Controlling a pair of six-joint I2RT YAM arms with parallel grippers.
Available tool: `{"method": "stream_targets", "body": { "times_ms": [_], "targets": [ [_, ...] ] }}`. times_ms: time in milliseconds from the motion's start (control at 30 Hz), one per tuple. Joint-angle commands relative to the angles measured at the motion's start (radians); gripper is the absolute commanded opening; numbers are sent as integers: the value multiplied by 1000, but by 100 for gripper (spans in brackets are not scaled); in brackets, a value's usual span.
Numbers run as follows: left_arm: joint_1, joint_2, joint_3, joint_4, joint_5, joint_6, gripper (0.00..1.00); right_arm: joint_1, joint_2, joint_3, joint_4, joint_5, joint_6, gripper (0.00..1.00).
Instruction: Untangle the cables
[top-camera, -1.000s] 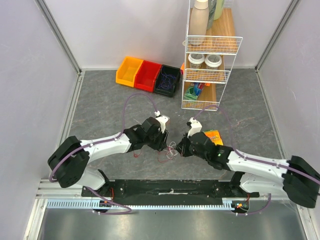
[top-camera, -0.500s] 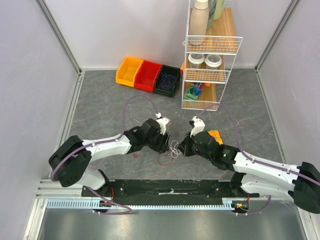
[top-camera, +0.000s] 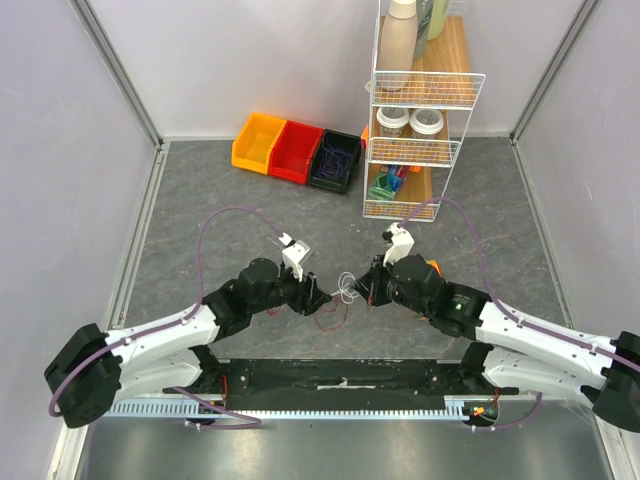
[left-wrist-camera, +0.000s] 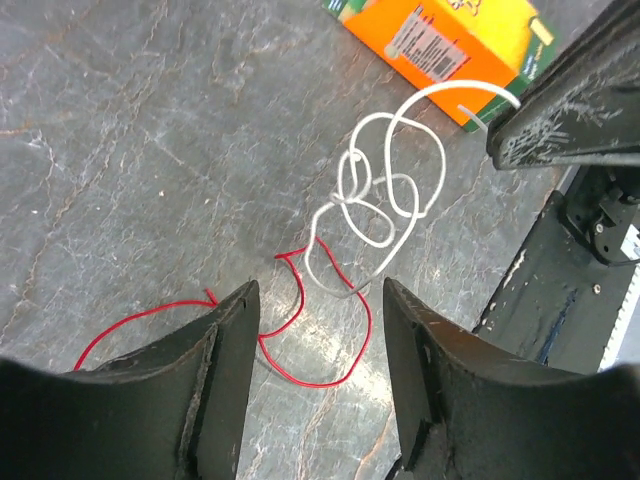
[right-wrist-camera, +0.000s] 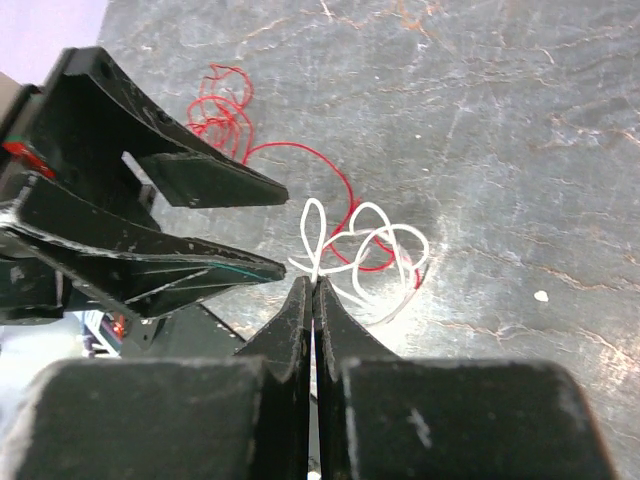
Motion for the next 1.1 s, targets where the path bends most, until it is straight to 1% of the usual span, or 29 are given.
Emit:
{"method": "stream_targets", "body": {
  "times_ms": [0, 167, 233, 433, 467, 533, 600, 667, 700, 767, 800, 833, 867, 900, 1000, 1067],
  "targets": [
    [0, -72, -74, 229, 18, 64, 59, 2, -27, 95, -33, -29, -18, 0],
    [0, -138, -140, 369, 107, 122, 59, -3, -29, 177, -107, -59, -43, 0],
    [-1, -164, -163, 418, 107, 130, 60, -3, -30, 187, -112, -75, -44, 0],
    [-1, -180, -146, 435, 93, 147, 58, -5, -16, 194, -96, -135, -32, 0],
    [-1, -178, -146, 439, 96, 147, 56, -5, -15, 192, -93, -142, -29, 0],
    [-1, -181, -147, 439, 98, 144, 47, -3, -12, 190, -93, -145, -29, 0],
    [-1, -190, -155, 436, 95, 139, 32, -5, -16, 190, -96, -142, -28, 0],
    [-1, -209, -155, 404, 95, 135, 24, -5, -32, 189, -98, -131, -25, 0],
    [-1, -218, -155, 389, 100, 133, 23, -5, -41, 189, -96, -128, -24, 0],
    [-3, -227, -160, 381, 121, 119, 25, -5, -50, 193, -98, -123, -23, 0],
    [-1, -227, -161, 384, 139, 112, 28, -5, -50, 197, -98, -126, -24, 0],
    [-1, -224, -161, 392, 164, 103, 35, -5, -49, 200, -98, -128, -24, 0],
    [-1, -216, -160, 399, 179, 93, 39, -5, -46, 201, -96, -131, -24, 0],
    [-1, -203, -155, 407, 192, 90, 40, -5, -44, 203, -96, -134, -24, 0],
    [-1, -161, -137, 410, 228, 89, 40, -6, -47, 203, -92, -137, -23, 0],
    [-1, -134, -126, 415, 254, 89, 38, -5, -55, 200, -90, -137, -17, 0]
  ]
}}
